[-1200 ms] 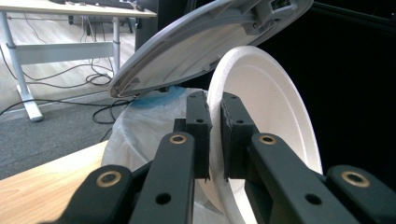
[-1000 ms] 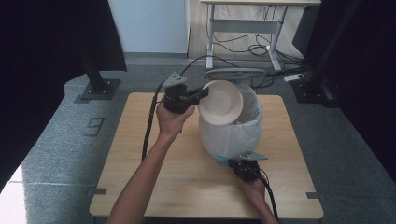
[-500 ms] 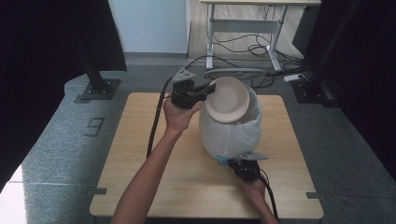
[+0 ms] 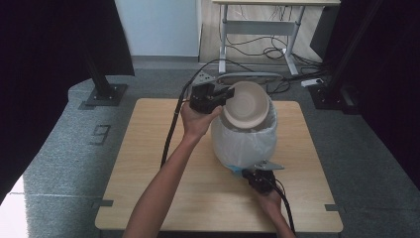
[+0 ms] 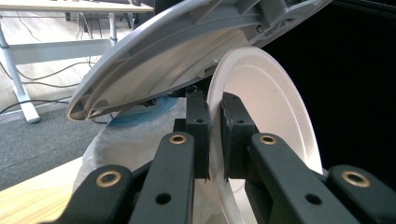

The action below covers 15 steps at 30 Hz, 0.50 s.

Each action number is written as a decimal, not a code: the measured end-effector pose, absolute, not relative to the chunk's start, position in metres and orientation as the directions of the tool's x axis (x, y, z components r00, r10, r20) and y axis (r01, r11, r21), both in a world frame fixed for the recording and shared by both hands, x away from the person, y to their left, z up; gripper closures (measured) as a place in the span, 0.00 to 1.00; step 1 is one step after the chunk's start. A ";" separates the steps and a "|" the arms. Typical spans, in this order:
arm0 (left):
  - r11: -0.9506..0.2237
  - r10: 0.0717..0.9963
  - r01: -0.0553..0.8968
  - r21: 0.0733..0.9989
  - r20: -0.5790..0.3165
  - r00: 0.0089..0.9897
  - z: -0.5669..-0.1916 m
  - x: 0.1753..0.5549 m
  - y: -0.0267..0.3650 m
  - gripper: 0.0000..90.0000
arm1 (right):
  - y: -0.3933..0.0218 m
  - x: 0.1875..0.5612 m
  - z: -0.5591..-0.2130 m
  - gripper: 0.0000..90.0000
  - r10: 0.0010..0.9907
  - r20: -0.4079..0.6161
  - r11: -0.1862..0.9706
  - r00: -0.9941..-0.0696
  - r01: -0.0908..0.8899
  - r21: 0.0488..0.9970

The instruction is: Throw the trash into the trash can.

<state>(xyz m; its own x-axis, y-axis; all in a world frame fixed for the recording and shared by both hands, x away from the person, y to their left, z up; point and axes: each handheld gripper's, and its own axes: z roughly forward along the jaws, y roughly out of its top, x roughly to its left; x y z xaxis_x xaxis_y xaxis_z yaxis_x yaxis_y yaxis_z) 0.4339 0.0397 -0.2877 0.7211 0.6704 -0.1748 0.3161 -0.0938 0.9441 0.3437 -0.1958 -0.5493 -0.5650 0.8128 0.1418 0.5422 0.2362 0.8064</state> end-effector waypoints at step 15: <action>-0.125 0.677 0.312 0.942 -0.149 0.721 -0.292 0.432 0.038 0.58 | -0.196 0.344 -0.549 0.99 0.813 0.142 0.237 -0.565 0.542 0.806</action>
<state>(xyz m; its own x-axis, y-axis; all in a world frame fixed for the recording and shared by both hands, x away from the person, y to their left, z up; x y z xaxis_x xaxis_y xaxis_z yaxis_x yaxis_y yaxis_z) 0.4318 0.0380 -0.2917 0.7211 0.6766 -0.1489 0.3116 -0.1248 0.9420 0.3436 -0.1957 -0.5492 -0.5653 0.8126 0.1416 0.5421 0.2366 0.8063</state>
